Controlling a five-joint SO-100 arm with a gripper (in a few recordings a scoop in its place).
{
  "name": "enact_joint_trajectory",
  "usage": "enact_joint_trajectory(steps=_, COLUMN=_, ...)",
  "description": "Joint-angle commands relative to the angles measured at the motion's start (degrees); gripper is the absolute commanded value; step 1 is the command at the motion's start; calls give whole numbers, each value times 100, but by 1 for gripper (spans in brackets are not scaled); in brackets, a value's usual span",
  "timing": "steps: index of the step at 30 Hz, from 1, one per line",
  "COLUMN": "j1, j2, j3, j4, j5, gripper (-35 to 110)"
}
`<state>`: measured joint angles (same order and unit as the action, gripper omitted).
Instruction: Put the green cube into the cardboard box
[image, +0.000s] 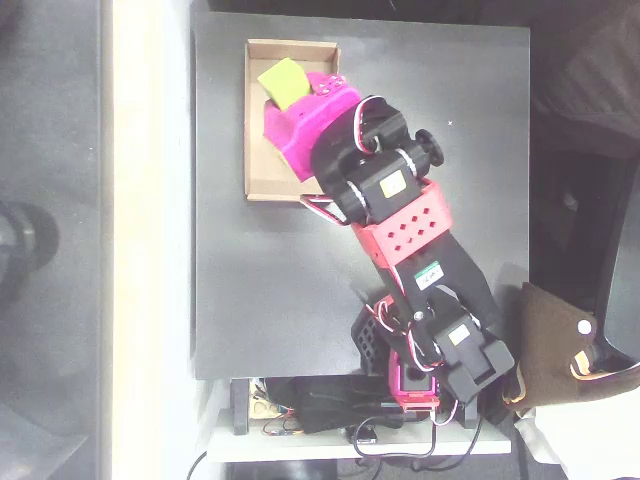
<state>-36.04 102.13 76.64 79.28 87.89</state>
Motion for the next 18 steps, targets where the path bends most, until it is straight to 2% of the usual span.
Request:
enact_joint_trajectory(steps=1, j1=-193, j2=-211, j3=-220, j4=44, j5=35, gripper=3)
enact_joint_trajectory(steps=18, j1=-114, j2=-2013, j3=-167, j4=44, j5=79, gripper=3)
